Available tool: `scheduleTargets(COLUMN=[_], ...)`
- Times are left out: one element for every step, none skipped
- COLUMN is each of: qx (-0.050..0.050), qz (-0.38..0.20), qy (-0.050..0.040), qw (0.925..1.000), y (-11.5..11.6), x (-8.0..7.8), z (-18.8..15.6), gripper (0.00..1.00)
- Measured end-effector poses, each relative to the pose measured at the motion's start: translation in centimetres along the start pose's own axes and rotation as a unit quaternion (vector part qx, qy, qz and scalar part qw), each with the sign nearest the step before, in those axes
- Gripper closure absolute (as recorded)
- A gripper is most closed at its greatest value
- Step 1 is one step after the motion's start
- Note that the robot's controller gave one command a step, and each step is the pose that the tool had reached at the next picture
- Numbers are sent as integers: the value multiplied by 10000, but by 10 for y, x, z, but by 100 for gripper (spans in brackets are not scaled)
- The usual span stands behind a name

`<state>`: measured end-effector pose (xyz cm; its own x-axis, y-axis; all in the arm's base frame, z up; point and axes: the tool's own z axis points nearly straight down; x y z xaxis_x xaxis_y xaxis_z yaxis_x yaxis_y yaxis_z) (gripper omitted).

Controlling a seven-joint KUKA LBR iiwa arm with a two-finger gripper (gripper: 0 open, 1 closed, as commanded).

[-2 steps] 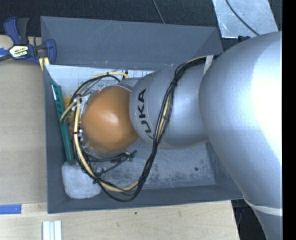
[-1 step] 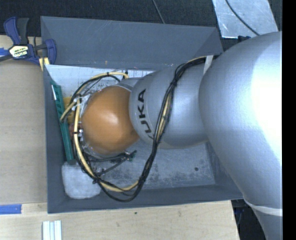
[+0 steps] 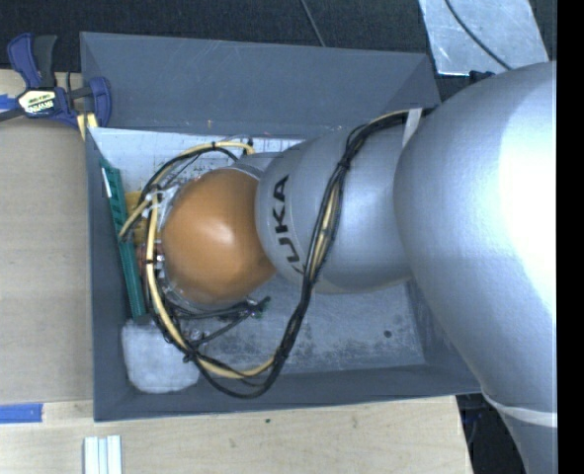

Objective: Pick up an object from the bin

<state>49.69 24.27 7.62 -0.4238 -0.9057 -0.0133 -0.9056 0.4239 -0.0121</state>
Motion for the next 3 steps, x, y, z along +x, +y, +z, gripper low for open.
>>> scheduleTargets(qx=[-27, -32, -25], qz=[7, 11, 12], qy=[30, 31, 22], qw=[10000, 10000, 10000], y=[1, 2, 1], x=[2, 1, 1], z=[-15, -35, -54], gripper=[100, 100, 100])
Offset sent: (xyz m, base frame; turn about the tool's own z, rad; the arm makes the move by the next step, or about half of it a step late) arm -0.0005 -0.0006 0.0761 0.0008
